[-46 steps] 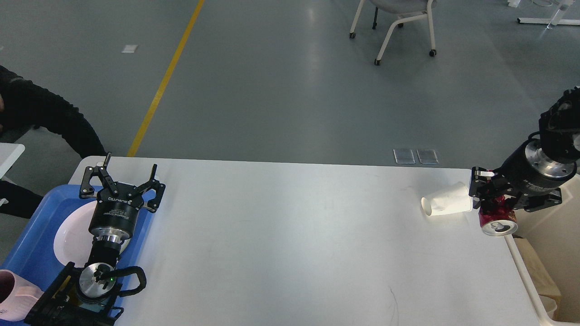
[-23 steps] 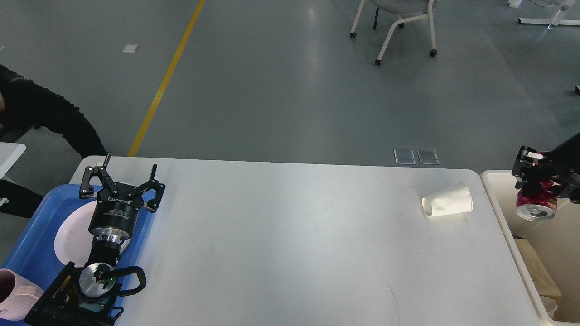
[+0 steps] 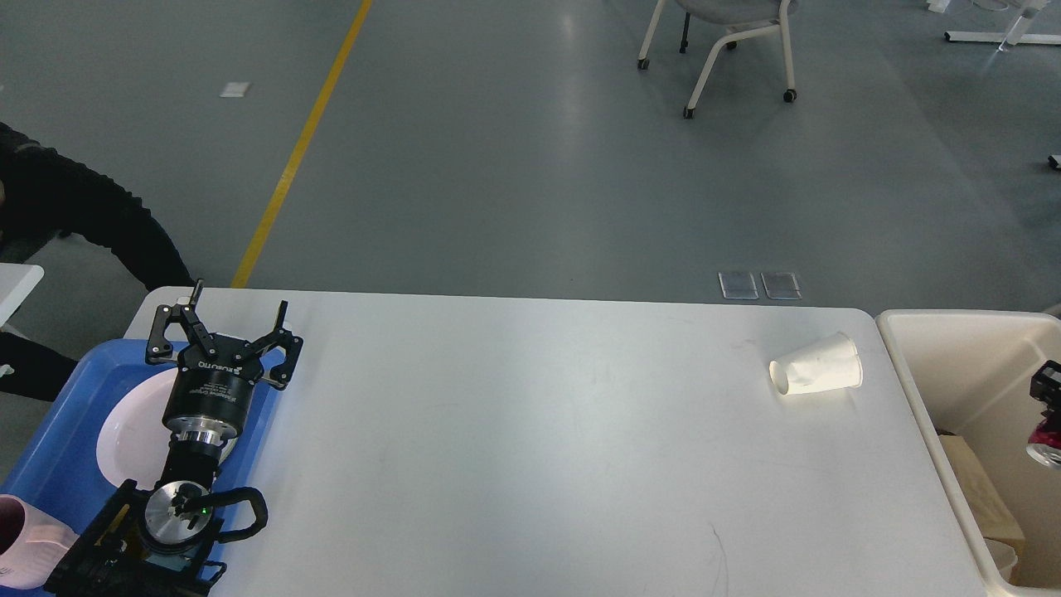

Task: Tidy desktop
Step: 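Lift the red can with the right gripper and carry it into the bin, then release the red can in the bin and hold the right gripper there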

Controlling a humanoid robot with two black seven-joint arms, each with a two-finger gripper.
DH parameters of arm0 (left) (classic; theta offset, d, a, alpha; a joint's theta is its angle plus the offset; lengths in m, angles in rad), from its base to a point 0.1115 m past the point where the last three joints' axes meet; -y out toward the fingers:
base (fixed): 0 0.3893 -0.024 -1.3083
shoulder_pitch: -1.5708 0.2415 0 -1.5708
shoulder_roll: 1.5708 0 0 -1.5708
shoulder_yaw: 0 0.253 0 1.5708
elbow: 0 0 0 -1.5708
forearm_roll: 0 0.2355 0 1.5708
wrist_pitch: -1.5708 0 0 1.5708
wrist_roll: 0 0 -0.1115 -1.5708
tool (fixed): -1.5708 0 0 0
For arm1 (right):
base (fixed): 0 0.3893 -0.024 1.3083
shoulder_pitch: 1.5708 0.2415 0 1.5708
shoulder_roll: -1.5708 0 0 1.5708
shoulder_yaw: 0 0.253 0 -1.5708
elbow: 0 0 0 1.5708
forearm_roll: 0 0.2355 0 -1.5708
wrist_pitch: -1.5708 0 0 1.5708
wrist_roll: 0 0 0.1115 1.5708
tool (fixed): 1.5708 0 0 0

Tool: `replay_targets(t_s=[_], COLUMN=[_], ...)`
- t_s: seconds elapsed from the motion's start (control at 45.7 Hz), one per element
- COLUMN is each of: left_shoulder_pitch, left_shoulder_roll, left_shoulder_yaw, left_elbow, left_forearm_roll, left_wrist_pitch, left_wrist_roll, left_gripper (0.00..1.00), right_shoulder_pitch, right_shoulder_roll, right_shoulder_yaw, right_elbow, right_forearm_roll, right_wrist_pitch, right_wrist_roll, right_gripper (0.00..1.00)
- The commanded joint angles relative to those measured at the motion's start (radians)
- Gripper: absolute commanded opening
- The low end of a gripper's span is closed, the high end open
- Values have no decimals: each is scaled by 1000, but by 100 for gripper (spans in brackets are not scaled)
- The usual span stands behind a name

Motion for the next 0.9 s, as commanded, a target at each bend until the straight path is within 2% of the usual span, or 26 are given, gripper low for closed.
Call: replay_targets(t_s=[0.0,0.241,0.328,0.504,0.876], left_shoulder_pitch=[0,0,0,0,0], left_shoulder_roll=[-1,1,-1,1,1], left_shoulder_yaw=[0,0,1,0,0], left_elbow=[0,0,0,0,0], left_forearm_roll=[0,0,0,0,0], left_wrist_pitch=[0,2,0,0,0], left_wrist_roll=[-1,-1,-1,-1,0], left_gripper=[96,96,96,96,96], right_shoulder_pitch=[-242,-681,-783,-825,-856], right_shoulder_roll=[23,219,287,311,333], right_shoulder_yaw=[135,320,344,339,348], right_elbow=[-240,-756,-876,-893,-890], right_forearm_roll=[0,0,0,-1,0], right_wrist_pitch=[-19,-28,-63,-135,-140], right_wrist_roll=[-1,-2,-4,-19,-19], right_gripper=[0,0,0,0,0])
